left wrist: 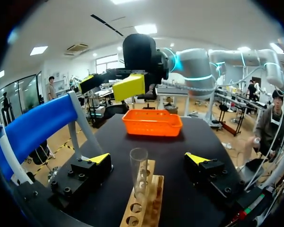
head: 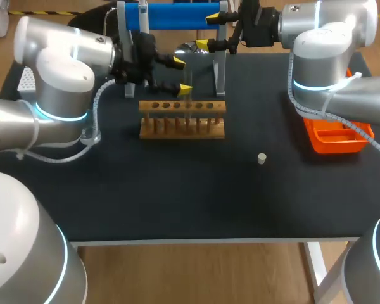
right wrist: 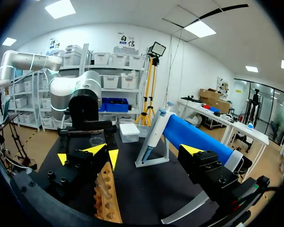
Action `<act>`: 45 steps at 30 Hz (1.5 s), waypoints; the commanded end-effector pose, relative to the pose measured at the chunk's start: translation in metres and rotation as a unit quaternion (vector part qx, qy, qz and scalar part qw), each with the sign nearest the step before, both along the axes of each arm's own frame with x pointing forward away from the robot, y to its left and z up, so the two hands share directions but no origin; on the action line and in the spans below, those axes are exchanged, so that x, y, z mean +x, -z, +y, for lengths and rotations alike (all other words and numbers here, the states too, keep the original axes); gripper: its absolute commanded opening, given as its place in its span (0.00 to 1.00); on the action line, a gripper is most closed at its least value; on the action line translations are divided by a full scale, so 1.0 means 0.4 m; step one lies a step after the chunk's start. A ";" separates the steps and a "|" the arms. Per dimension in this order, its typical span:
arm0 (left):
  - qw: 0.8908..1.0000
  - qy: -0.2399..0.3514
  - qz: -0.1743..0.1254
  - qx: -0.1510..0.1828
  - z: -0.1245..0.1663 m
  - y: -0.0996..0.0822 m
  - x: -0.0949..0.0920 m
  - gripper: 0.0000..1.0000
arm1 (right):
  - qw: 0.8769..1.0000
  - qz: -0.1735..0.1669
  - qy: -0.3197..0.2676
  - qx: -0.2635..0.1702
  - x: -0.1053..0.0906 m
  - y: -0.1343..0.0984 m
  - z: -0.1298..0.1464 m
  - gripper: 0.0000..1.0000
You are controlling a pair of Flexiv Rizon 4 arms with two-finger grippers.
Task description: Invert the test tube, pick up the pipette, mount the tip to pipette, aspirate from beaker and dispense into the tube, eject the tip, return the pipette, and cap with the stopper.
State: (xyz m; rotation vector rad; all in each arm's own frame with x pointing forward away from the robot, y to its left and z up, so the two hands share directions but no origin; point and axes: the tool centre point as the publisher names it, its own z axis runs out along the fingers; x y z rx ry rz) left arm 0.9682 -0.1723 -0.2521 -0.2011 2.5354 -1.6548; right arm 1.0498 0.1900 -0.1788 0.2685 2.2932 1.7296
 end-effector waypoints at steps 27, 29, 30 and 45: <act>0.998 0.004 0.006 0.055 -0.070 0.098 0.049 1.00 | 1.000 0.001 0.000 -0.001 -0.001 -0.001 -0.002 1.00; 0.998 0.003 0.007 0.055 -0.072 0.100 0.049 1.00 | 1.000 0.001 0.000 -0.001 -0.001 -0.001 -0.002 1.00; 0.998 0.002 0.007 0.055 -0.072 0.101 0.049 1.00 | 1.000 0.001 0.000 -0.001 -0.001 -0.001 -0.002 1.00; 0.998 0.018 0.011 0.067 -0.072 0.116 0.048 1.00 | 1.000 0.001 0.000 -0.001 -0.001 -0.001 -0.002 1.00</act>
